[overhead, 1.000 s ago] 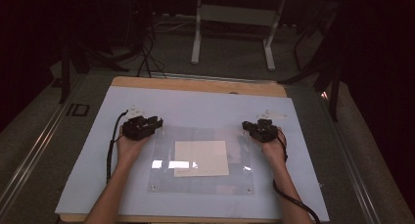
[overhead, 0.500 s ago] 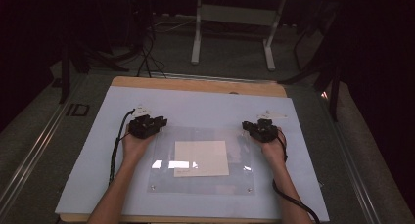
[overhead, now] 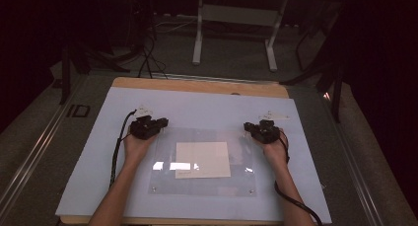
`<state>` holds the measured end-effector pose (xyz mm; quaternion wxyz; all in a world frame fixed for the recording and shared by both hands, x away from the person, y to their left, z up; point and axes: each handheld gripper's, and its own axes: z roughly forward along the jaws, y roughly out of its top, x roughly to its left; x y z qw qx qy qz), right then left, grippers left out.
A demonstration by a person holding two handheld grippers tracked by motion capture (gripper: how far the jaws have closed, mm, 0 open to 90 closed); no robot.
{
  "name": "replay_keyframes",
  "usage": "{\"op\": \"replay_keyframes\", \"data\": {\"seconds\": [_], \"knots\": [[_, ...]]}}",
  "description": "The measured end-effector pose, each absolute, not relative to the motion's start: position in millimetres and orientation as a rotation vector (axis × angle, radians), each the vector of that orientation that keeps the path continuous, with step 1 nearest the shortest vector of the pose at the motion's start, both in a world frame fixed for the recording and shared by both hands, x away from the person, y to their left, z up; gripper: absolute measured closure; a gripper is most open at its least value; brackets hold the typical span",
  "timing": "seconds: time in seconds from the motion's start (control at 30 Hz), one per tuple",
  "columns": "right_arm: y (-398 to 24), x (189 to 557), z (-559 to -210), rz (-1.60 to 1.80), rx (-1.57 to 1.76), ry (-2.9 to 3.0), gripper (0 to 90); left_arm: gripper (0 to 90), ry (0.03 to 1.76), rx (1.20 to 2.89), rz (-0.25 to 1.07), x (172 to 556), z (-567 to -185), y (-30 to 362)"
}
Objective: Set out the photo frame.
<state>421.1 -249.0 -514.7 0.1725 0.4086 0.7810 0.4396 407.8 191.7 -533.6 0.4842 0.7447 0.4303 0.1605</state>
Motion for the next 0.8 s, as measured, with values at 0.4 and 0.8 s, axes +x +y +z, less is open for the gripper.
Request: {"op": "replay_keyframes", "data": {"seconds": [0.4,0.8], "knots": [[-249.3,421.3,-514.6,1.249,1.160,2.219,83.8,78.5,1.049,1.801,0.391,410.6,-535.6,191.2],[-249.5,421.7,-514.6,1.253,1.168,2.220,83.8,80.7,1.056,1.800,0.369,411.3,-535.2,191.7]]}}
